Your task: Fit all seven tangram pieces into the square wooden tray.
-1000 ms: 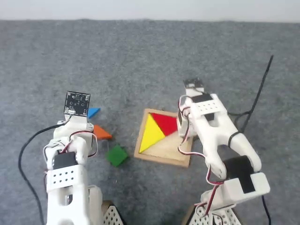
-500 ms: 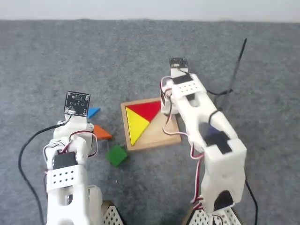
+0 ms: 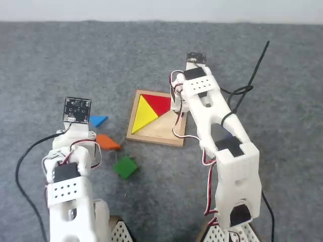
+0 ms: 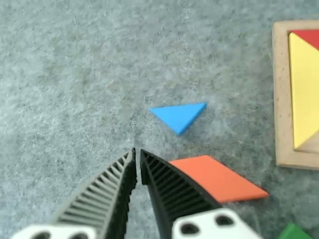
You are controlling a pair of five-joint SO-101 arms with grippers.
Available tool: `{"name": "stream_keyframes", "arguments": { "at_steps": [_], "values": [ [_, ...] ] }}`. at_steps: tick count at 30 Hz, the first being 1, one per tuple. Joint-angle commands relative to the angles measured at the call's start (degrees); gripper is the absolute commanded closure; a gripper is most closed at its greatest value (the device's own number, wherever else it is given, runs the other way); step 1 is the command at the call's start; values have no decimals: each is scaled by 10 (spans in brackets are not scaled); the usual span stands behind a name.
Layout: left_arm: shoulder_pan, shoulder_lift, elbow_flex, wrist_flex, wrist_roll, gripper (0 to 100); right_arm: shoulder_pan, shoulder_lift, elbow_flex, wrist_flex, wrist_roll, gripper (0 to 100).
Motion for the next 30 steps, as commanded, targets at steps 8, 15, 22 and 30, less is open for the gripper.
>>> {"name": "stream_keyframes", "arguments": {
  "at_steps": [8,15,22,30],
  "values": [
    [18,281,-299,164,33,912,51,-168,-30,138,148,831],
    [35,479,-482,226,-53,828,178,-198,45,160,221,880],
    [45,606,-582,260,-177,775,201,-243,262,-32,271,907],
    [43,692,-639,262,-61,775,167,-345,418,-175,280,919]
  ]
}}
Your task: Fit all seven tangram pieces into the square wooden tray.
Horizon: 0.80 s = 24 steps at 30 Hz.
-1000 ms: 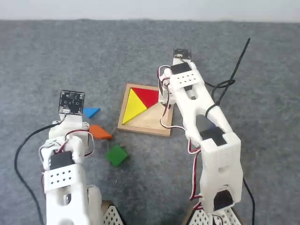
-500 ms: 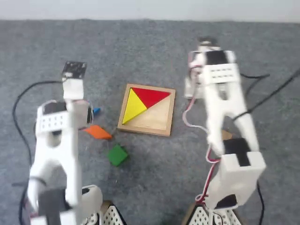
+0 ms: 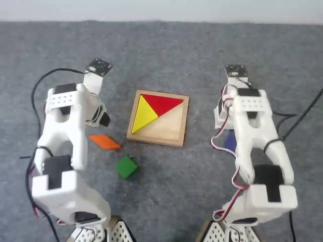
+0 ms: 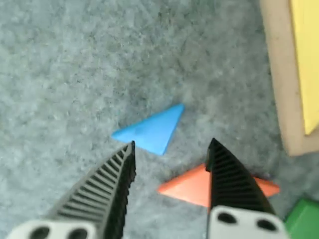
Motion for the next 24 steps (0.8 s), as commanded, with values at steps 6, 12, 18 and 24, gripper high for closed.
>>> {"name": "stream_keyframes", "arguments": {
  "at_steps": [6,12,18,24],
  "values": [
    [-6,-1,-31,24,300,776,-26,-72,35,-47,11,918],
    [-20,2,-70,25,271,776,-26,-72,36,-46,11,916],
    [-25,4,-94,33,123,776,-26,-73,36,-44,11,916],
    [-40,77,-118,-11,148,776,-26,-73,37,-44,11,916]
  ]
}}
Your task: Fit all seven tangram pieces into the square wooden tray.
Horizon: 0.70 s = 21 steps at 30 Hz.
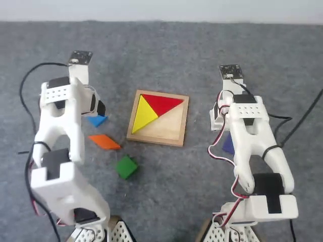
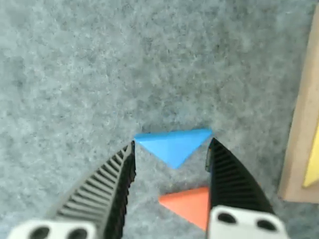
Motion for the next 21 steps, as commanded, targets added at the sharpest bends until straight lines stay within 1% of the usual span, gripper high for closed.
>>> {"name": "stream_keyframes", "arguments": {
  "at_steps": [1,3,4,8,13,16,21],
  "values": [
    [-26,40,-48,-45,7,776,-6,-39,-2,-4,7,916],
    [-49,76,-76,-55,7,776,-6,-39,-2,-4,7,916],
    [-57,91,-96,-47,7,783,-6,-39,-2,-5,7,916],
    [-69,136,-171,6,4,868,-6,-38,-2,-6,7,916],
    [-67,148,-199,64,1,937,-6,-38,-2,-6,7,915],
    [-67,148,-196,98,-33,958,-6,-38,-2,-6,7,915],
    [-67,148,-196,140,-76,961,-6,-40,-2,-6,7,915]
  ]
}}
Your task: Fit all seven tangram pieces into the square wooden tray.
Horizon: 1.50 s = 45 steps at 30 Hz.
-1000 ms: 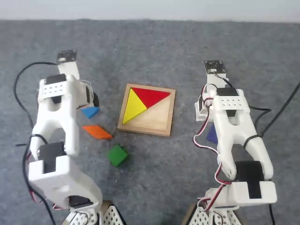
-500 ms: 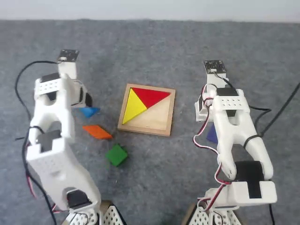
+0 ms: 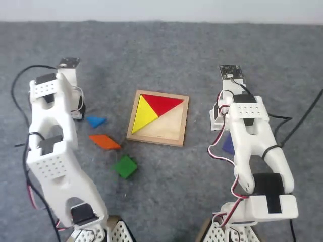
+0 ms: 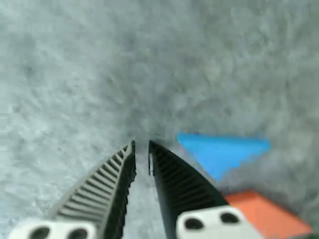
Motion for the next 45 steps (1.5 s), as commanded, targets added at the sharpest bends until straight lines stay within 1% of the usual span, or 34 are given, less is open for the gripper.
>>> {"name": "stream_keyframes", "arguments": {
  "at_steps": [1,3,6,7,10,12,16,17,19,22,29,33,39,45],
  "values": [
    [-3,-9,-20,24,-41,961,-6,-40,-2,-6,7,915],
    [-2,-10,-13,22,-70,961,-6,-40,-2,-6,7,915],
    [1,-32,5,20,-136,961,-6,-40,-2,-6,7,915],
    [2,-47,9,18,-146,961,-6,-40,-2,-6,7,915],
    [5,-105,24,-28,-149,961,-6,-41,-2,-7,7,915],
    [20,-132,43,-72,-133,961,-6,-41,-2,-7,7,915],
    [68,-137,114,-184,-25,961,-6,-41,-2,-7,7,915],
    [78,-137,132,-202,-10,961,-6,-41,-2,-7,7,915],
    [101,-137,160,-221,-6,961,-4,-41,-2,-6,7,915],
    [112,-138,181,-219,-4,961,-3,-42,-2,-5,7,915],
    [69,-144,181,-142,-7,961,-5,-42,-2,-3,7,915],
    [64,-144,181,-105,-51,961,-5,-42,-2,-3,7,915],
    [63,-145,181,-61,-63,961,-4,-42,-2,-3,7,915],
    [56,-146,182,-54,-85,959,-4,-42,-2,-3,7,915]
  ]
}}
